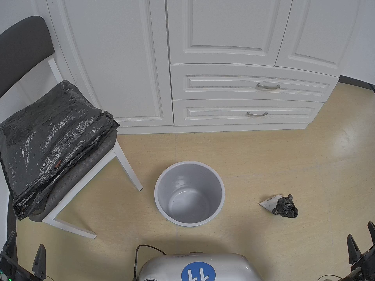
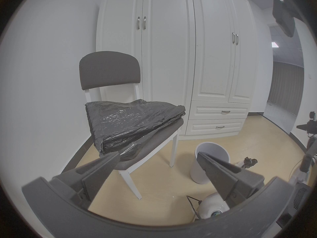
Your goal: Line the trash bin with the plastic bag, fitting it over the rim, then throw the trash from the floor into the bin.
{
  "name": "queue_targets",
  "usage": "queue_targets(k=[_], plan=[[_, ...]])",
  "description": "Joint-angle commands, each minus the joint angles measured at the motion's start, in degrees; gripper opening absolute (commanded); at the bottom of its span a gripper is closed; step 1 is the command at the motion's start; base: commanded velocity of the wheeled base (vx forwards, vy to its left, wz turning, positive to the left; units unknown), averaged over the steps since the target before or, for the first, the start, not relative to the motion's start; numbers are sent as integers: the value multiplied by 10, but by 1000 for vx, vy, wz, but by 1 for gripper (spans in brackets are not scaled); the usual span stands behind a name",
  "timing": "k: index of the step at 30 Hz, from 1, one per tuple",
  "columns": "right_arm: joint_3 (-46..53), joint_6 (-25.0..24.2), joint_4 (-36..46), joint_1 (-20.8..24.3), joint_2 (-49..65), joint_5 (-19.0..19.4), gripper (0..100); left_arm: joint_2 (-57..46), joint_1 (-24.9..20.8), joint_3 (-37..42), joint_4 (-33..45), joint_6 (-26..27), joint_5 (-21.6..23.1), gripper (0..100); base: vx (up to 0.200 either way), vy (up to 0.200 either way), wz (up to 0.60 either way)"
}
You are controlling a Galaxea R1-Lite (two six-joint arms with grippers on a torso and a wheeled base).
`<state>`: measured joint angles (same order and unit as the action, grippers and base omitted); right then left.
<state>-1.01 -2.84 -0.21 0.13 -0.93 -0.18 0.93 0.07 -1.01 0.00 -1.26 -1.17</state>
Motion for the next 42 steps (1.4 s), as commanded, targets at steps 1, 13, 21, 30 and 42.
queue_targets(k=[1,13,21,30,42], plan=[[9,0,-1,0,9,-1,100,-9,0,10,0,0,0,100,0,0,0],[9,-1,-1,0,9,-3,100,-9,0,10,0,-10,-9,100,0,0,0],[9,-1,-1,0,9,-3,100,-9,0,10,-1,-9,-6,100,0,0,0],[9,2,-1,0,9,-3,100,-9,0,10,-1,-12,-8,100,0,0,0],[10,28,0,-2,8,1,100,-9,1,10,0,9,-6,100,0,0,0]])
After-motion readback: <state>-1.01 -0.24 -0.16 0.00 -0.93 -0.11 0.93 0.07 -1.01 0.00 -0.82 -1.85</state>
